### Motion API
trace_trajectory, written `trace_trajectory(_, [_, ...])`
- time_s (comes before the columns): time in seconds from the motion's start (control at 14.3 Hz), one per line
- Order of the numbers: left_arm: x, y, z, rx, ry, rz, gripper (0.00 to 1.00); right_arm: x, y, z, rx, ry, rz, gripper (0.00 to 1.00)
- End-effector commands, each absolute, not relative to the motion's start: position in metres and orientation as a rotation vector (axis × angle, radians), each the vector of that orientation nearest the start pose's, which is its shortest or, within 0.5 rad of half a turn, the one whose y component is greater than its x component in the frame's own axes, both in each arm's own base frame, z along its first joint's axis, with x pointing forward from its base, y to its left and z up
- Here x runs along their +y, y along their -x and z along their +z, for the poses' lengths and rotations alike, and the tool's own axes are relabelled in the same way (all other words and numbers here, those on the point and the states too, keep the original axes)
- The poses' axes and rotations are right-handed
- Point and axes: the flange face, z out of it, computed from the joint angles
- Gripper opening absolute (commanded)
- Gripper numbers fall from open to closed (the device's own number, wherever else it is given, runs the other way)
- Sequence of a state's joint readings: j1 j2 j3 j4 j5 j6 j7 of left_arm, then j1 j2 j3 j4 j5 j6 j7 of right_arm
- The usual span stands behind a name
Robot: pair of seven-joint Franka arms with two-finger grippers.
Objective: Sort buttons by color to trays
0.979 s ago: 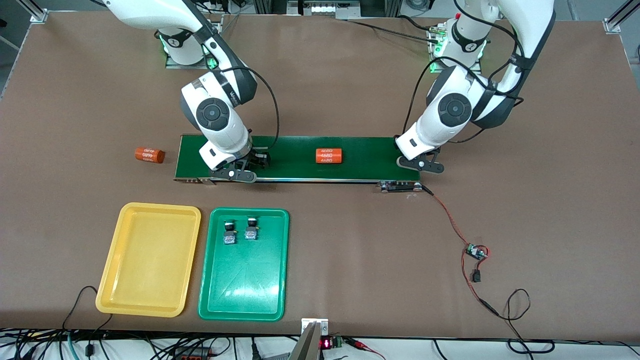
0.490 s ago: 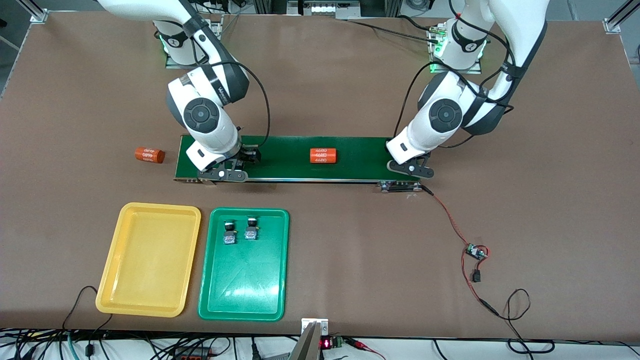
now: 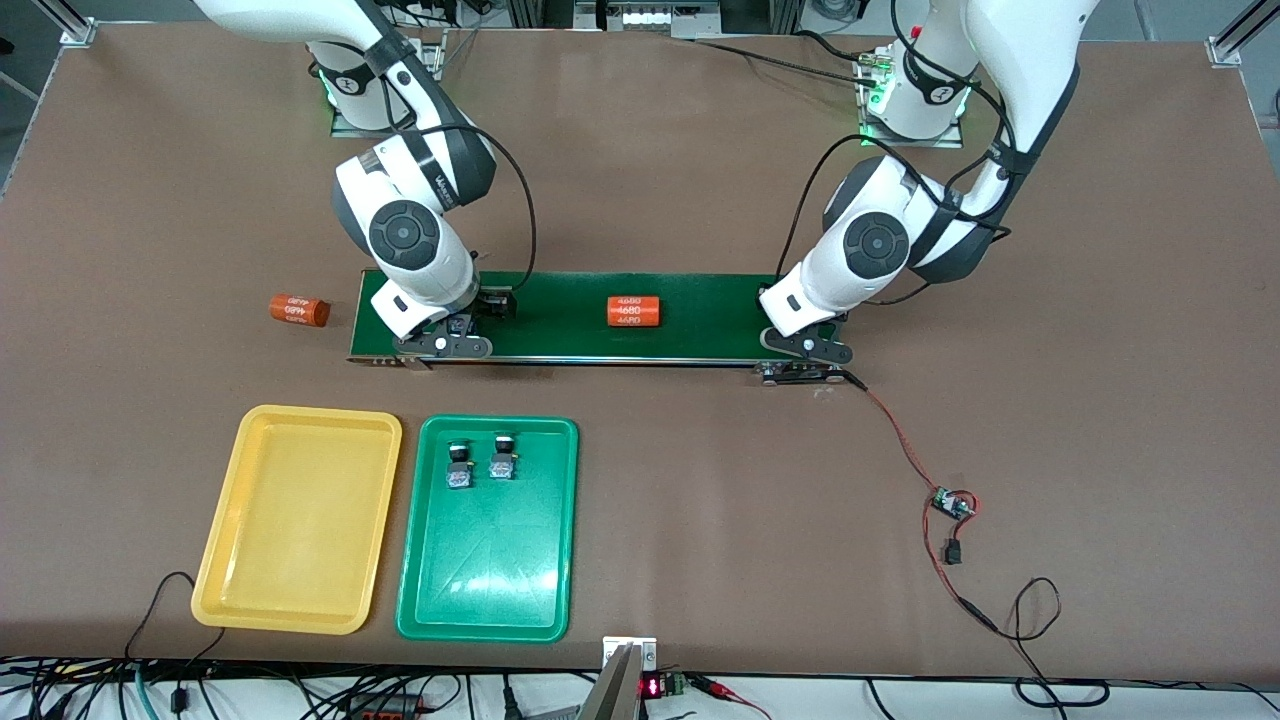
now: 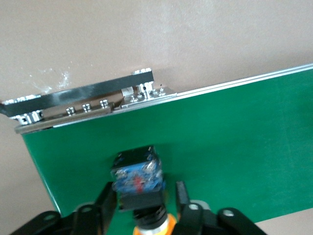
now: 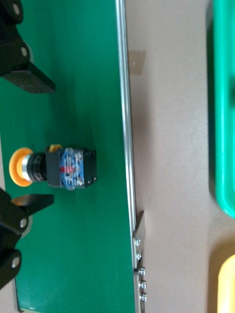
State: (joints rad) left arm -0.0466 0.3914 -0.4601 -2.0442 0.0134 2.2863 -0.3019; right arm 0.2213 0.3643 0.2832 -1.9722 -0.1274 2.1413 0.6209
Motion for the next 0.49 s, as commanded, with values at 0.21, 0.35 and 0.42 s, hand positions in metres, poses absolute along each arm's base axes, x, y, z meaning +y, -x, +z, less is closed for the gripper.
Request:
trace_trajectory(0.21, [-0.277,-0.530,0.320,0.299,3.239,0.097,1.00,0.246,-0.515,0.272,-0.002,3.242,0.219,0.92])
trace_trajectory(0.35, [-0.254,-0.543,0.352,0.230,3.237,-0.006,1.00,0.241,-0.511,0.264,-0.009,3.240,0.206,0.92])
trace_trajectory(0.42, [-0.239,-0.548,0.368,0.186,3.233,-0.060,1.00,0.236,-0.511,0.261,-0.024,3.235,0.198,0.92])
